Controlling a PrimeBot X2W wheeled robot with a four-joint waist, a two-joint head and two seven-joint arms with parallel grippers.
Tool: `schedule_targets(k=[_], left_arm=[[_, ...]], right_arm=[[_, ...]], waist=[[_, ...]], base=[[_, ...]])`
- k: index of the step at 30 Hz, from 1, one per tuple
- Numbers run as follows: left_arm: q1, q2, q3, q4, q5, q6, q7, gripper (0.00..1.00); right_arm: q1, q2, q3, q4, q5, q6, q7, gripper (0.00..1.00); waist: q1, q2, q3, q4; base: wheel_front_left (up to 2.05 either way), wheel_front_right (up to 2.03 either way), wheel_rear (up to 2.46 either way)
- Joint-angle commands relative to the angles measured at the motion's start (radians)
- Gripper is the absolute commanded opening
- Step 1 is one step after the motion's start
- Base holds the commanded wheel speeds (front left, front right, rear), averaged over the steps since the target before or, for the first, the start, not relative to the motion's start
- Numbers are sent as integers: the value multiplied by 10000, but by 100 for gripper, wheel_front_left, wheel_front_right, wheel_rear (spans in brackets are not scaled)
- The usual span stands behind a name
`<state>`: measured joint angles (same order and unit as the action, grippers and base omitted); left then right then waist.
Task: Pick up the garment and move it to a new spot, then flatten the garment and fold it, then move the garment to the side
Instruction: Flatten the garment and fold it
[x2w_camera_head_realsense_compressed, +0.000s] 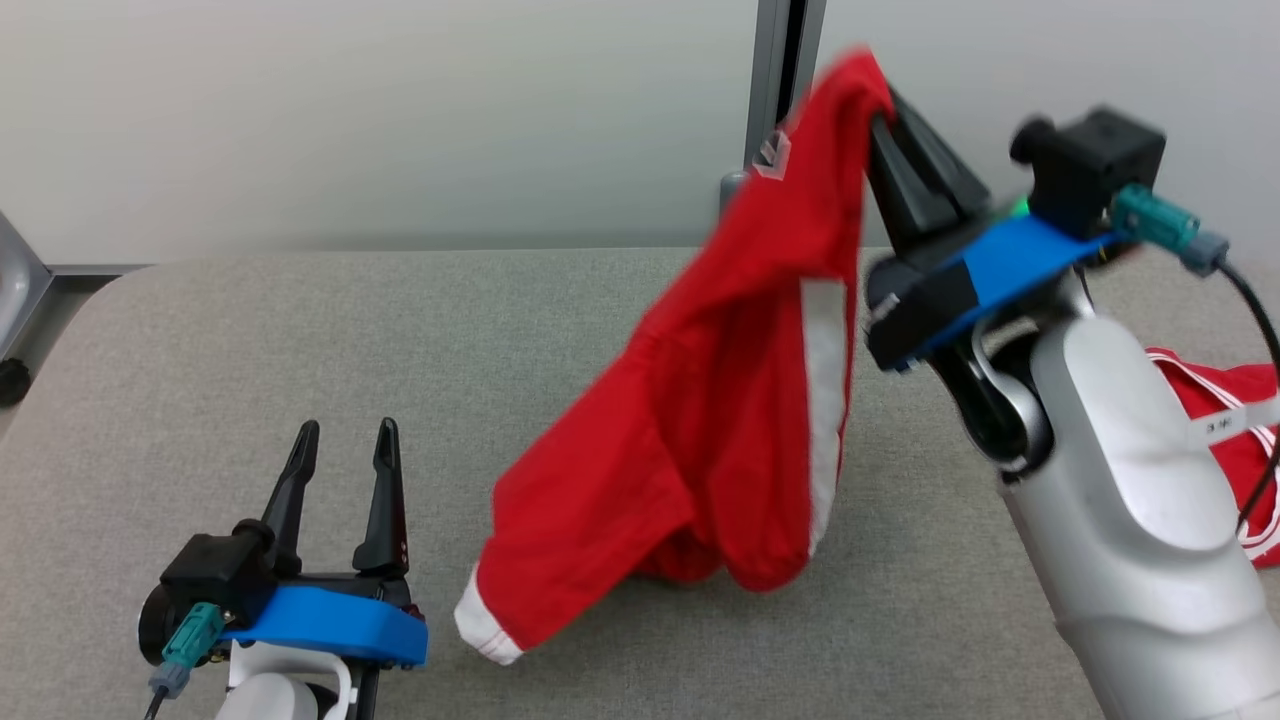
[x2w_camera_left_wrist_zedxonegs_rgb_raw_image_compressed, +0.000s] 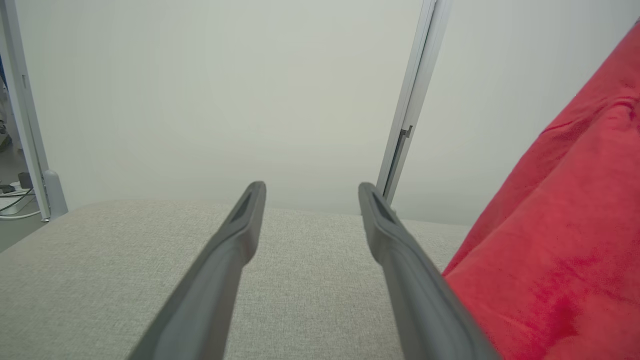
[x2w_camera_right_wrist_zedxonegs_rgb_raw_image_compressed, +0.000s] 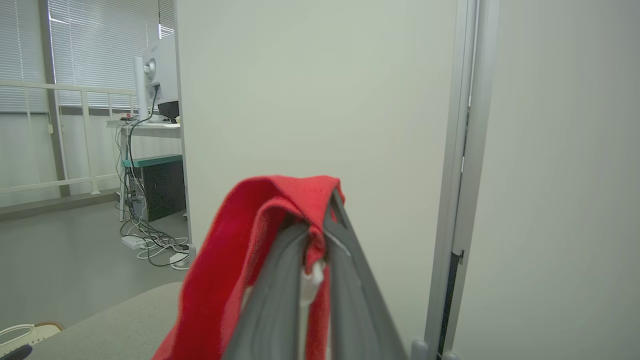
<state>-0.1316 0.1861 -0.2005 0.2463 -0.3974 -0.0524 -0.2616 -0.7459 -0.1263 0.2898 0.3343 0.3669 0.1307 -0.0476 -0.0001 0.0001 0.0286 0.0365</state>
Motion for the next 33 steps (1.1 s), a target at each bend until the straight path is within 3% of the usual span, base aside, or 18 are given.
schedule_targets(k=[1,7,8,9,13,18,22,23,24,28,33], left_arm=[[-177,-1,39,-27,-16,-20,-42,100],[-382,-39,-29,-26,49,-78,-44,100],[-411,-49,-40,-16,60,-95,-44,100],[-418,-49,-54,-5,68,-101,-43,100],[-428,-35,-76,53,85,-154,-43,100],[-272,21,-27,116,71,-163,-44,100],[-141,93,79,66,52,-97,-44,100],[72,193,202,-89,1,-12,-43,100],[88,211,233,-122,-13,-8,-43,100],[100,251,265,-199,-25,16,-42,100],[-97,271,176,-236,-33,6,-25,100]], right_arm=[[276,-89,-170,243,3,1,67,0],[1228,-318,-1804,3042,24,1,7,0],[1267,-323,-2067,3468,-41,1,-119,42],[1322,-312,-2287,3890,-106,1,-186,100],[1409,-299,-2716,5121,-590,1,-347,100],[1550,8,-2792,5691,-451,4,15,100],[2076,354,-1927,4769,88,1,491,100],[3382,545,-645,2571,951,1,1523,100],[3671,573,-452,2156,1039,1,1760,100],[4550,628,-331,953,1150,1,2519,100],[4833,735,-418,427,1094,1,3025,100]], waist=[[1,-1,60,25],[1,-1,329,89],[1,-1,359,100],[1,-1,391,104],[1,-1,426,98],[1,-1,281,35],[1,-1,124,-66],[1,-1,42,-218],[1,-1,51,-241],[1,-1,128,-254],[1,-1,266,-143]], base=[[0,0,0],[0,0,0],[0,0,0],[0,0,0],[0,0,0],[0,0,0],[0,0,0],[0,0,0],[0,0,0],[0,0,0],[0,0,0]])
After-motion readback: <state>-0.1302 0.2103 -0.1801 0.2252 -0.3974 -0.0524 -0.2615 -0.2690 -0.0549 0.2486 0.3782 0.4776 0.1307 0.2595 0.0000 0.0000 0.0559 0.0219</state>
